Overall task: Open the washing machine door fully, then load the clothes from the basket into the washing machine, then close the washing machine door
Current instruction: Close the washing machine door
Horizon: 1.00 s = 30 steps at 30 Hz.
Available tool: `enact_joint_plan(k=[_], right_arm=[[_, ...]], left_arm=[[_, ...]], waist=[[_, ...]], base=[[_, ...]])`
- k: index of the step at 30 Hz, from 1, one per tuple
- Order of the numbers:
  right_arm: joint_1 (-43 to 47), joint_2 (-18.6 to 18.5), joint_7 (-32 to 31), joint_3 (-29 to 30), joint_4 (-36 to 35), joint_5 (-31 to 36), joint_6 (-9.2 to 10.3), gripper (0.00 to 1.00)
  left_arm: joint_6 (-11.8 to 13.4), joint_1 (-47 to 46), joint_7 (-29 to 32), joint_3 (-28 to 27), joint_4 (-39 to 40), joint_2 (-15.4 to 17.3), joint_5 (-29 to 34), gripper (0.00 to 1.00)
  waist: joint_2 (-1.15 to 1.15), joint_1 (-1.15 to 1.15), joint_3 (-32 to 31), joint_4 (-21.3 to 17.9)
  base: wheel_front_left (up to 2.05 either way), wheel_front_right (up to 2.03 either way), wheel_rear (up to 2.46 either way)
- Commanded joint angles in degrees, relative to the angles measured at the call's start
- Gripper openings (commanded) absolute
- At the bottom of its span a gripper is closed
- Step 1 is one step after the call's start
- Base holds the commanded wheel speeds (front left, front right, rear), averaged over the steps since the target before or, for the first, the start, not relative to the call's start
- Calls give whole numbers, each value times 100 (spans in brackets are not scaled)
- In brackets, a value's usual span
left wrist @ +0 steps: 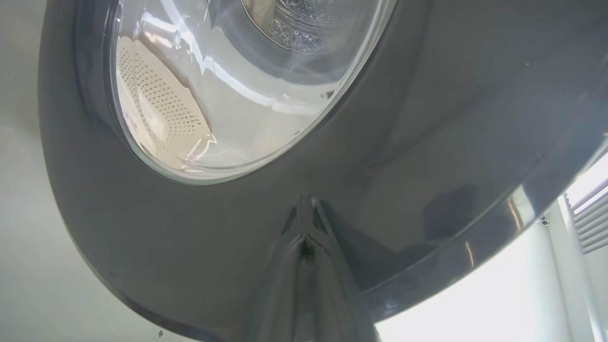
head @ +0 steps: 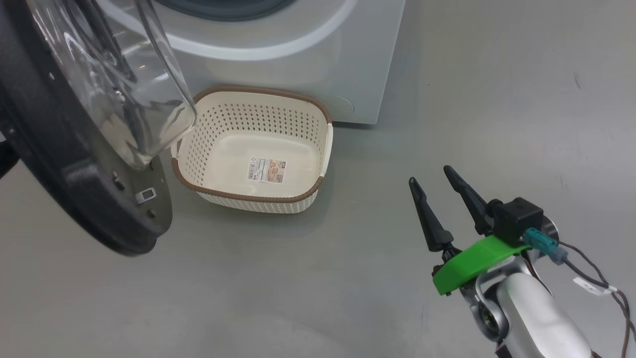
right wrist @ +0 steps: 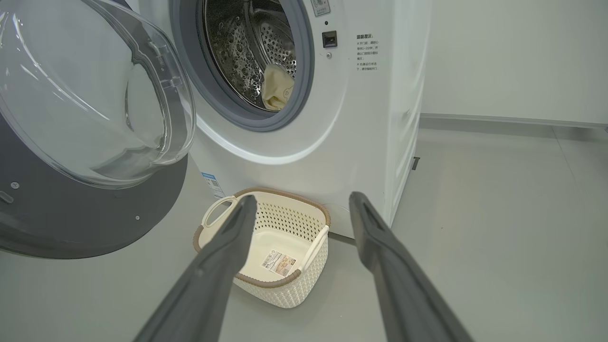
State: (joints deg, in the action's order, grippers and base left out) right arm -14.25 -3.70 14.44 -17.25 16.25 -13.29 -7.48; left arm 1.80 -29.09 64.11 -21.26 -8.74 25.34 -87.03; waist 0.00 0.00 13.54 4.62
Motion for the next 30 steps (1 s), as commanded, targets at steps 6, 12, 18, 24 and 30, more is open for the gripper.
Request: enact_joint_plan(k=[6,12,18,24,30], right_arm=[[-29,56,56,-104,-154,-67,-1,100],[-40,64,56,-109,-149,-68,-1,100],[-32,70,56,-101,-153,-64,-1,100],[-24,76,56,-117,-169,-85,-1,100],[-10,79,56,-82,-161,-76,-1,100]], left_arm=[[52,-235,-143,-42,336,-102,-55,0],[-130,-384,-405,126,206,-438,31,0],[-229,-599,-750,247,-28,-743,162,0],[-291,-734,-934,413,-154,-1050,219,0],[-394,-942,-1199,483,-391,-1440,170,0]], waist=[[0,0,-22,-191],[0,0,-28,-381],[0,0,-30,-546],[0,0,-11,-691],[0,0,8,-800]], base=[[0,0,0],[0,0,0],[0,0,0],[0,0,0],[0,0,0]])
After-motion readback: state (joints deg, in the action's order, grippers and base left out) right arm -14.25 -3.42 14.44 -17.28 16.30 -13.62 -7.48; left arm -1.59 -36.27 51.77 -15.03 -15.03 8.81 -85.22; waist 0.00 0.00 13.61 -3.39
